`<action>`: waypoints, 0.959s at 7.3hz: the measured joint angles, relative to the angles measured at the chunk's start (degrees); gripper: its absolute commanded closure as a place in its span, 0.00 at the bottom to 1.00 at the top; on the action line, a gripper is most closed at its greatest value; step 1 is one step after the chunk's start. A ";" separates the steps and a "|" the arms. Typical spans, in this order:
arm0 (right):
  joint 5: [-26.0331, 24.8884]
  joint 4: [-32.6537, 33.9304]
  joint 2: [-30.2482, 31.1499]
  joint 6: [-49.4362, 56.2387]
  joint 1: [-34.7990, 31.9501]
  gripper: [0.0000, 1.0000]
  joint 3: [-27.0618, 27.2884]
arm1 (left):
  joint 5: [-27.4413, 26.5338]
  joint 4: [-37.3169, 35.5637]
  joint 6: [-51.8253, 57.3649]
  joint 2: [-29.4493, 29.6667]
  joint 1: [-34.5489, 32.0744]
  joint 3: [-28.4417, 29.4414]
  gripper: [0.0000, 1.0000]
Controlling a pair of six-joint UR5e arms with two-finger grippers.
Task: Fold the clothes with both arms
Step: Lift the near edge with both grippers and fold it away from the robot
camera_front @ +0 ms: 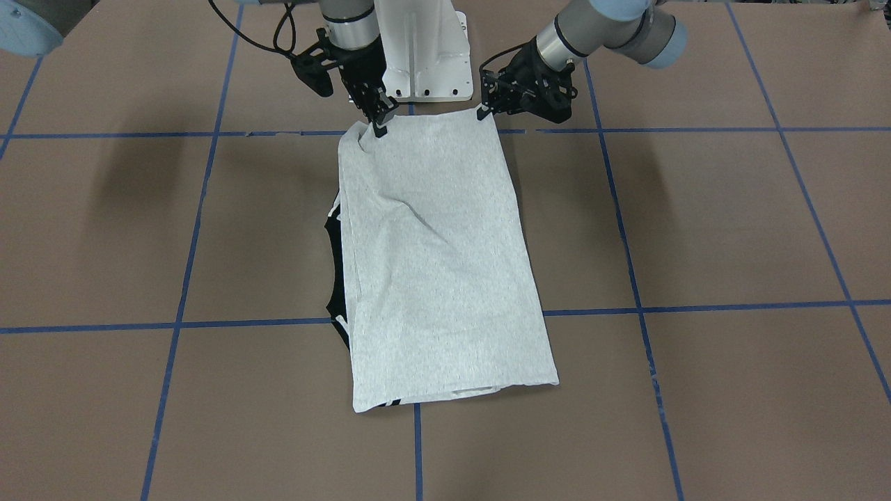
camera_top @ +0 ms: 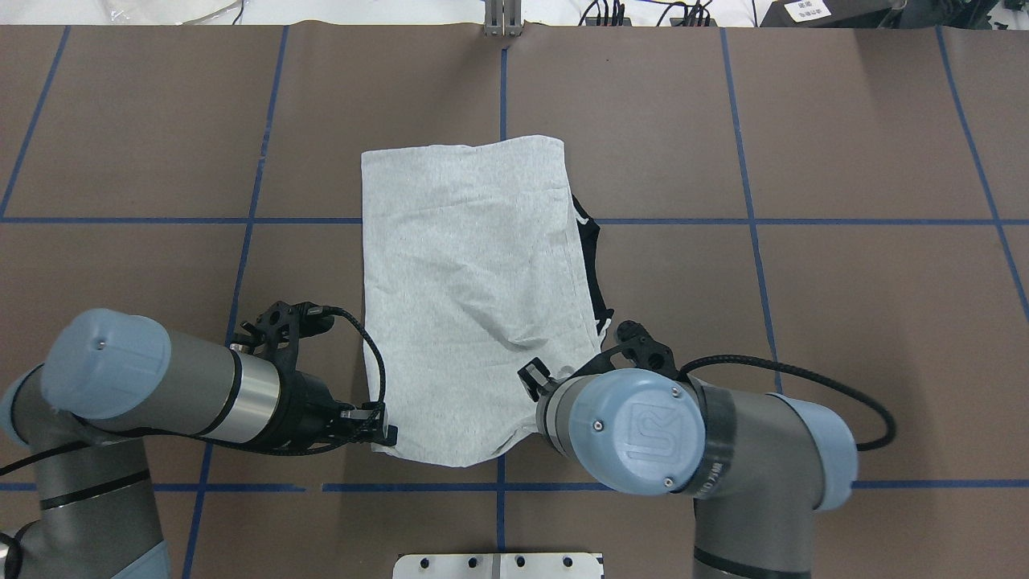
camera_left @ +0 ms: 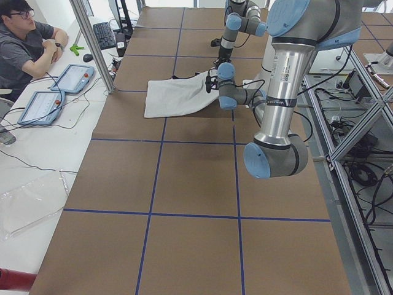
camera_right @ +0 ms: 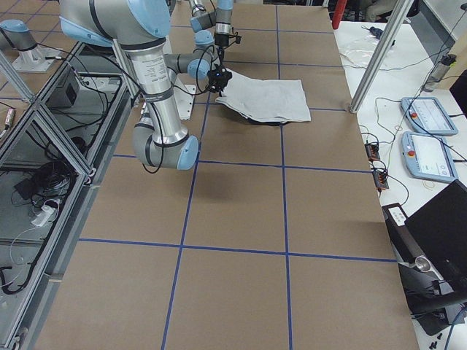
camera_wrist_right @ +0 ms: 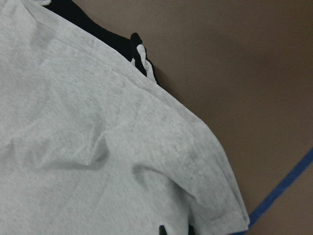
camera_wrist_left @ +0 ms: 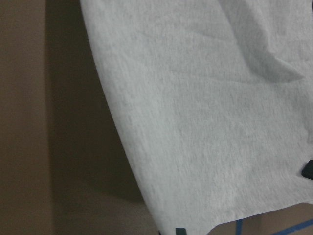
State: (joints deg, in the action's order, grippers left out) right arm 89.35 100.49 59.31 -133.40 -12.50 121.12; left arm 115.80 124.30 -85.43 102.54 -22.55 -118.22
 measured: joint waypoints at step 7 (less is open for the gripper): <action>-1.48 9.64 -3.87 7.16 -1.09 1.00 1.91 | 3.54 -17.53 2.08 6.65 -3.29 -2.61 1.00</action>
State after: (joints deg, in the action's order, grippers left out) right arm 87.87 110.12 55.44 -126.24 -13.58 123.03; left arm 119.33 106.77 -83.35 109.19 -25.84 -120.83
